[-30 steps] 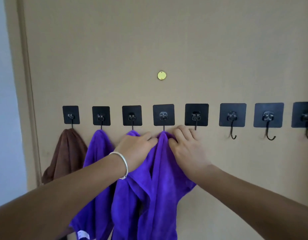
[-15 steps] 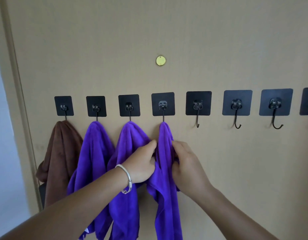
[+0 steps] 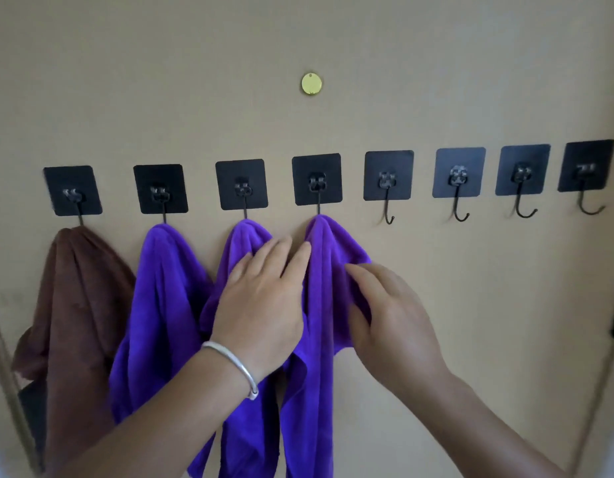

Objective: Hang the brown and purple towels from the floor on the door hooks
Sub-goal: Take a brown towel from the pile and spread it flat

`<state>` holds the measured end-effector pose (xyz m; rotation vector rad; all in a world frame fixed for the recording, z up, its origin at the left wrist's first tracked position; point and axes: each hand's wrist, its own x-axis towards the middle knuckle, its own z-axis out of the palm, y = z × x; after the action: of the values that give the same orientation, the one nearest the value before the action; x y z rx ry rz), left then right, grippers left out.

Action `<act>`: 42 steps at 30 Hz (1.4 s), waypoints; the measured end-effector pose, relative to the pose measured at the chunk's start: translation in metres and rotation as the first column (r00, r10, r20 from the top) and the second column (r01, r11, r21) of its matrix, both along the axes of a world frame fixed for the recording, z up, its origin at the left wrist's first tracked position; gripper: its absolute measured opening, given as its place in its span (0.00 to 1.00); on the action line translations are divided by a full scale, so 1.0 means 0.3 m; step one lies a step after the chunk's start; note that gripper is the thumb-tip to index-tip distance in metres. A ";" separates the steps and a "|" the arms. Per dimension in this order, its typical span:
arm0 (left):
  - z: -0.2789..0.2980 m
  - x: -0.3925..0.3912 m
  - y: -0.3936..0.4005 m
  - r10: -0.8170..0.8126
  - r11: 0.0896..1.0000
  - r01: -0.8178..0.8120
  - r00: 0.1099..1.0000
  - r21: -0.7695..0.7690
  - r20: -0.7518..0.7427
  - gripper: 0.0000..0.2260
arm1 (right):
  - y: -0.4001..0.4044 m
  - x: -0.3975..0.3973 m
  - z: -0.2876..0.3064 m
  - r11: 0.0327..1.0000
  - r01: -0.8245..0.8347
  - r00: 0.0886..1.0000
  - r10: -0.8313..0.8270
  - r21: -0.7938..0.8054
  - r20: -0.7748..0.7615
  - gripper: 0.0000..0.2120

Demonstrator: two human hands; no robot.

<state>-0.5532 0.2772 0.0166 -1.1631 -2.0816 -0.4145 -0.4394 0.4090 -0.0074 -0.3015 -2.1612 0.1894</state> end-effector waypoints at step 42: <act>-0.187 2.344 -0.832 -0.868 -0.473 0.881 -0.464 -0.011 0.179 0.30 | -1.838 2.209 -0.157 -0.541 0.835 -0.515 -0.832 -0.098 0.205 0.29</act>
<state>0.1499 0.0277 -0.0394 -2.9998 -0.1747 -1.0795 0.2232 -0.1424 -0.0544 -2.3615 -0.8311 -0.7083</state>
